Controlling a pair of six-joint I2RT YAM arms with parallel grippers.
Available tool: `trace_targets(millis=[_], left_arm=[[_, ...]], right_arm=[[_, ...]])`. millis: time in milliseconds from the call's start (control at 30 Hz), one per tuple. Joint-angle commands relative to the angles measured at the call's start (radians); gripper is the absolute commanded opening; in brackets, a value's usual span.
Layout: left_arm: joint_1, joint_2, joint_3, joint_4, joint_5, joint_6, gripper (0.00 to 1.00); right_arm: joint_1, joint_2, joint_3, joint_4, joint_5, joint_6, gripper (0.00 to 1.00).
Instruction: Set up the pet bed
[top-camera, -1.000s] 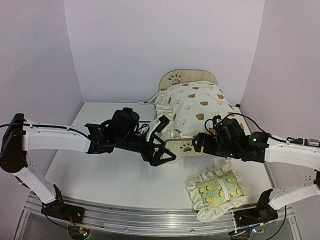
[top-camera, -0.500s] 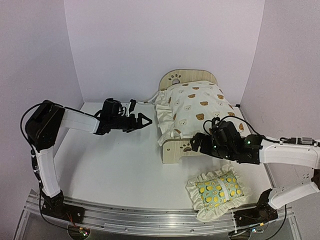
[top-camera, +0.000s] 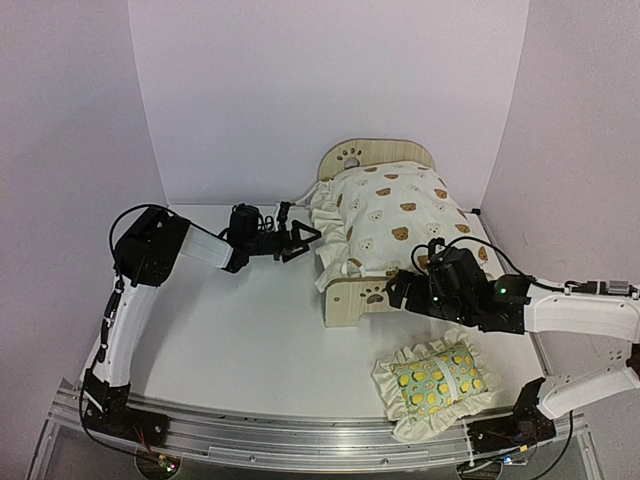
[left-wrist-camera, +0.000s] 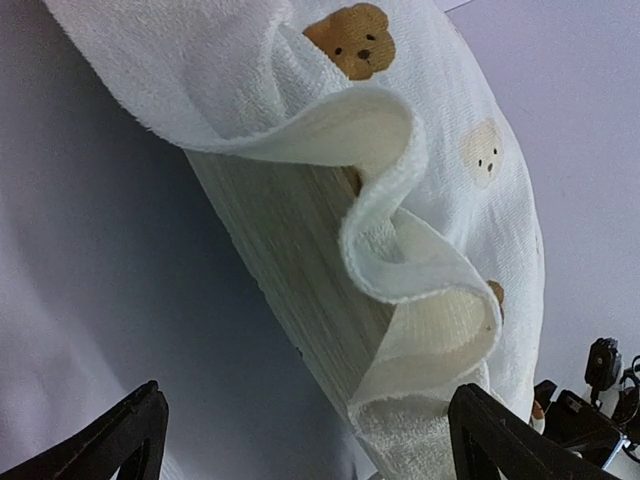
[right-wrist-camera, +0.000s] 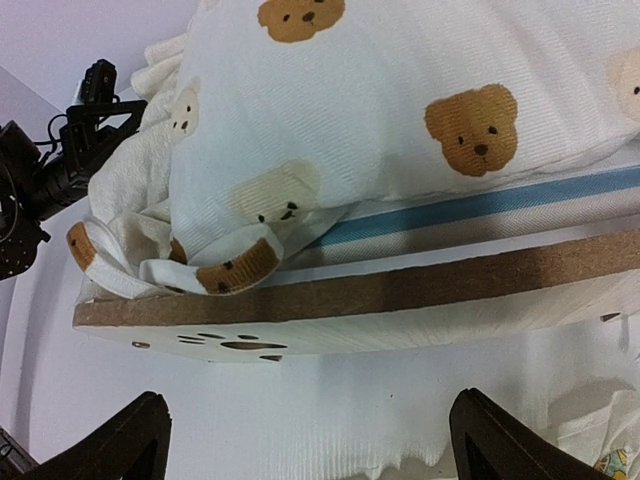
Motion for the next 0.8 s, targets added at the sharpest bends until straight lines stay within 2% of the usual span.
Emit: trace_targets(millis=[0,167,333,433,533,667,767], left_arm=[[-0.018,0.082,0.12,0.149,0.074,-0.098,1.0],[-0.056,0.155,0.195,0.204,0.086,-0.152,0.99],[-0.092,0.217,0.304,0.173,0.088,-0.179,0.99],[-0.112,0.255,0.375,0.139,0.097,-0.187,0.91],[-0.126,0.282,0.439,0.085,0.099,-0.188,0.75],[-0.137,0.281,0.44,0.118,0.104,-0.193,0.38],[-0.144,0.256,0.416,0.135,0.102,-0.178,0.15]], right_arm=[[0.0,-0.027,-0.014,0.028,0.025,-0.02,0.98],[0.001,-0.053,-0.032,0.027,0.025,-0.024,0.98],[0.0,-0.095,-0.053,0.007,0.039,-0.027,0.98],[0.0,-0.123,-0.063,-0.014,0.048,-0.029,0.98],[0.0,-0.156,-0.074,-0.028,0.06,-0.03,0.98],[0.0,-0.192,-0.088,-0.043,0.074,-0.033,0.98],[0.0,-0.206,-0.094,-0.05,0.082,-0.036,0.98]])
